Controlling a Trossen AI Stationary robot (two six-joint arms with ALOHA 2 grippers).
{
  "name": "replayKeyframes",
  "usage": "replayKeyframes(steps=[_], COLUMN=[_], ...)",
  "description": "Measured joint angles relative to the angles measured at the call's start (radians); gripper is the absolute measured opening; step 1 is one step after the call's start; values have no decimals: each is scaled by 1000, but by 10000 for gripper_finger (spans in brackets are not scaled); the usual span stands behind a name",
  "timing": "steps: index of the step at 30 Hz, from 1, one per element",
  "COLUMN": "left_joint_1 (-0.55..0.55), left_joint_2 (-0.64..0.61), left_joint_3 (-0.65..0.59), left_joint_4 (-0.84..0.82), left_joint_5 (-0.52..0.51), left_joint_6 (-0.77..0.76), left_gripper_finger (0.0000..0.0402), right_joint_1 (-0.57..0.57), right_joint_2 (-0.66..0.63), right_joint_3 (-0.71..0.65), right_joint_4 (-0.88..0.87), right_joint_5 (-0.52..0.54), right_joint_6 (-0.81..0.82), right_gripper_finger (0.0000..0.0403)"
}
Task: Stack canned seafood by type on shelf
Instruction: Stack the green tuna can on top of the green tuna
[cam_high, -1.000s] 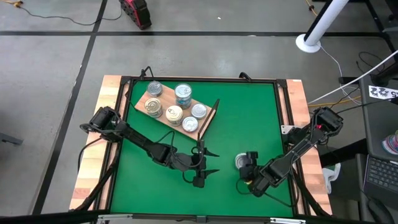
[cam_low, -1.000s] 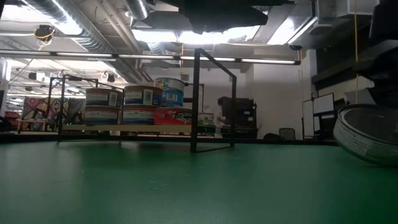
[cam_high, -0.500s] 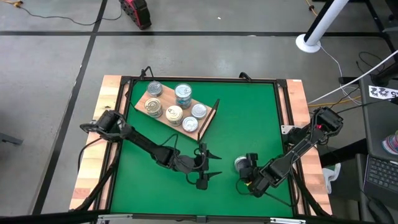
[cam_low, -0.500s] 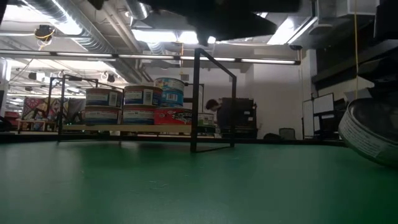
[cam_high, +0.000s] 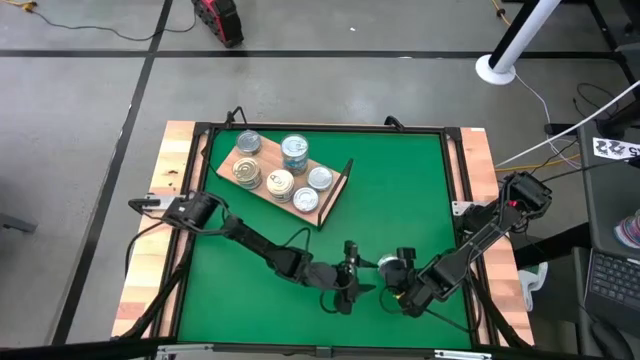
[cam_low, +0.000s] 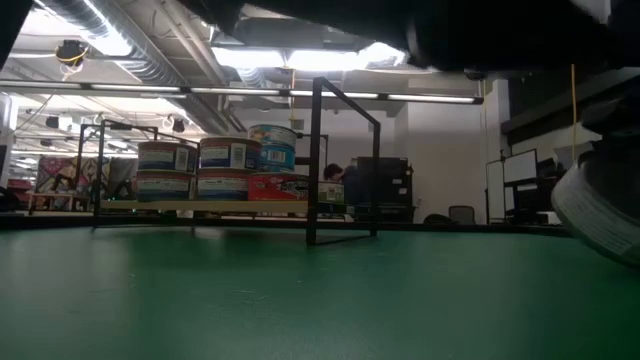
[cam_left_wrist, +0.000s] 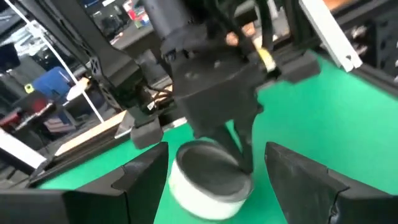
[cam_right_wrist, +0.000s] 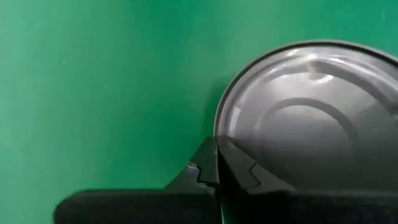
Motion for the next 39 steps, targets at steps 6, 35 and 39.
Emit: replayKeyframes(steps=[6, 35, 39], left_joint_1=[30, 56, 65], left_joint_2=[6, 5, 5], left_joint_3=[3, 2, 2], left_joint_4=[-80, -160, -191], left_joint_5=[5, 107, 133], left_joint_6=[-87, -149, -147], left_gripper_finger=[263, 263, 263], right_joint_1=[0, 1, 1], right_joint_2=[0, 71, 64], right_joint_3=[0, 3, 1], right_joint_4=[0, 18, 17], right_joint_5=[-53, -112, -110], right_joint_6=[2, -8, -11], right_gripper_finger=[0, 0, 0])
